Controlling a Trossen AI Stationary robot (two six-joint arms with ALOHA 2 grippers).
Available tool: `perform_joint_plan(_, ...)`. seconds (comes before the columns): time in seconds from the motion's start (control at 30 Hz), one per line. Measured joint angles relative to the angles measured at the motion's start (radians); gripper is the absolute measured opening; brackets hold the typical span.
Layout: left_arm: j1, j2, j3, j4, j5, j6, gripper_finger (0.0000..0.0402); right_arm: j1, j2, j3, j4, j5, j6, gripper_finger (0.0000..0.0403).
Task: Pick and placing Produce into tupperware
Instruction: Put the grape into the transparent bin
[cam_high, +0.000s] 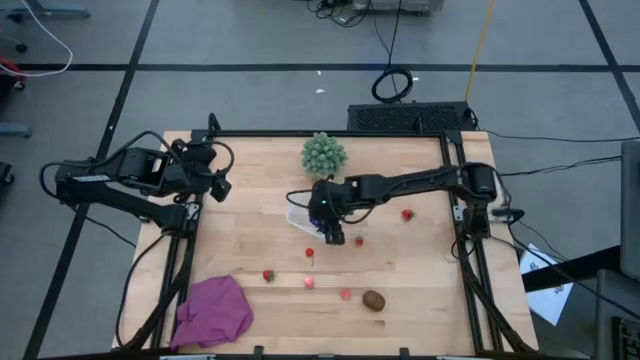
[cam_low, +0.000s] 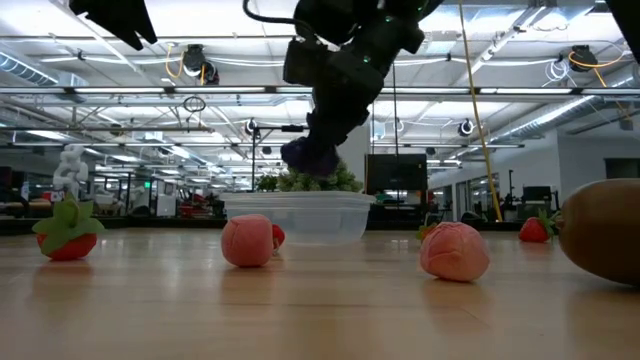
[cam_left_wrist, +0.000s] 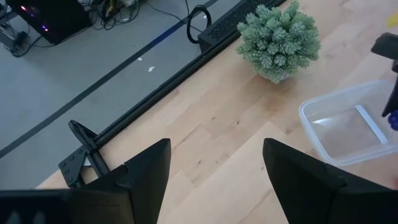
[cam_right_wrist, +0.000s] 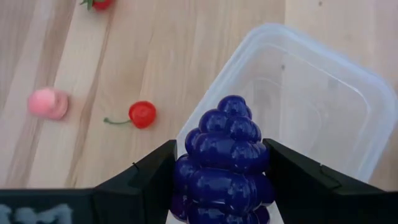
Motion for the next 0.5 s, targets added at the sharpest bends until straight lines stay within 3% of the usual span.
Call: perform_joint_plan(0.5, 0.0, 0.0, 0.0, 0.0, 0.004, 0.03, 0.0257, -0.033, 0.059, 0.034, -0.077, 0.054, -0.03, 0.0215)
